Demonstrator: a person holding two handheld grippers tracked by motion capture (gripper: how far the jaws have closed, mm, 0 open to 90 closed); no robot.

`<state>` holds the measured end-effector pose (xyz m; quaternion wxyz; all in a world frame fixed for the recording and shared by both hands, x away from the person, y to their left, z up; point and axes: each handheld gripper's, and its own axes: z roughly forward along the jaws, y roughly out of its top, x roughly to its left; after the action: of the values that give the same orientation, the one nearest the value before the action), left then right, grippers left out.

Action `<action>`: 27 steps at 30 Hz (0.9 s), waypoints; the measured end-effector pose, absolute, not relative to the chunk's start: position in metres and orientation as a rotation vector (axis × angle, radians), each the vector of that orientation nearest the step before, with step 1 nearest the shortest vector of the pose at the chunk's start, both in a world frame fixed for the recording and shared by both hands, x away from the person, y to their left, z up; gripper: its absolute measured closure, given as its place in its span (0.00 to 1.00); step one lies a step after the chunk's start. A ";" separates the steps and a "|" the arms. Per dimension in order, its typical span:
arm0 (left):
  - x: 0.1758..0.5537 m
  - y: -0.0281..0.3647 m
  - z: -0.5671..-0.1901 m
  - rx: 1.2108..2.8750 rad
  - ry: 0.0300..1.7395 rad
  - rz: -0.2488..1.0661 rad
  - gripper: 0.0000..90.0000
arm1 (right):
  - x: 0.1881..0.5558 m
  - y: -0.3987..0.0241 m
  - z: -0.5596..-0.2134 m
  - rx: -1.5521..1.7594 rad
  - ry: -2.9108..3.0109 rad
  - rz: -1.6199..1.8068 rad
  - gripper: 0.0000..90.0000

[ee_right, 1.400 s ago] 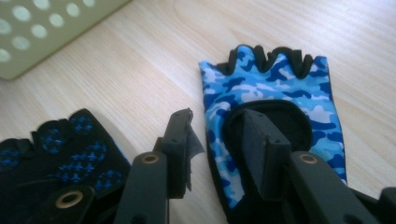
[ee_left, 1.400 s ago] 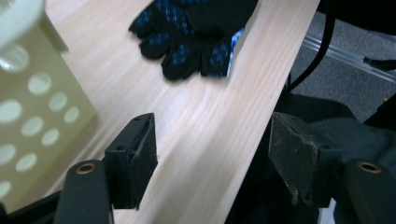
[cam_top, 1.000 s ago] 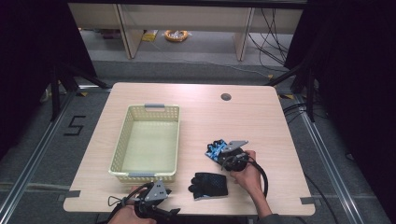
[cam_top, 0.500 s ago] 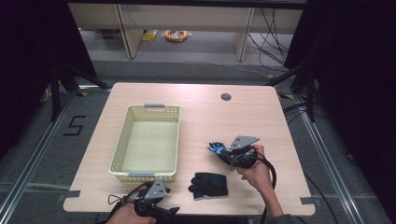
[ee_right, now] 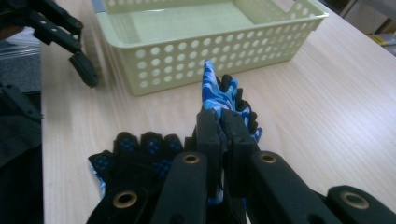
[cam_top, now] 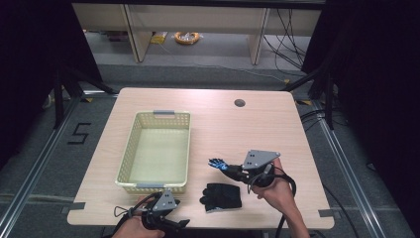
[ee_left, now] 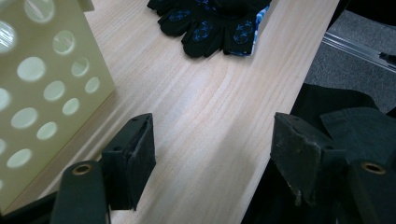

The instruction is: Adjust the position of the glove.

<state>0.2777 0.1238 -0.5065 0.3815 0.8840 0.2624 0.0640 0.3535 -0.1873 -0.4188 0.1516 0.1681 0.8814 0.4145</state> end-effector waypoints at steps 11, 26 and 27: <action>0.278 0.124 -0.507 2.271 0.664 0.169 0.33 | 0.350 -0.182 -0.434 0.386 2.611 1.226 0.97; 0.278 0.123 -0.509 2.279 0.645 0.175 0.33 | 0.330 -0.172 -0.469 0.100 2.829 1.117 0.97; 0.278 0.123 -0.509 2.279 0.661 0.164 0.33 | 0.329 -0.172 -0.472 0.106 2.847 1.106 0.96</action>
<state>0.2781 0.1229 -0.5093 0.3725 0.8892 0.2578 0.0638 0.3290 -0.1720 -0.4725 0.0425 0.0346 0.9307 0.3616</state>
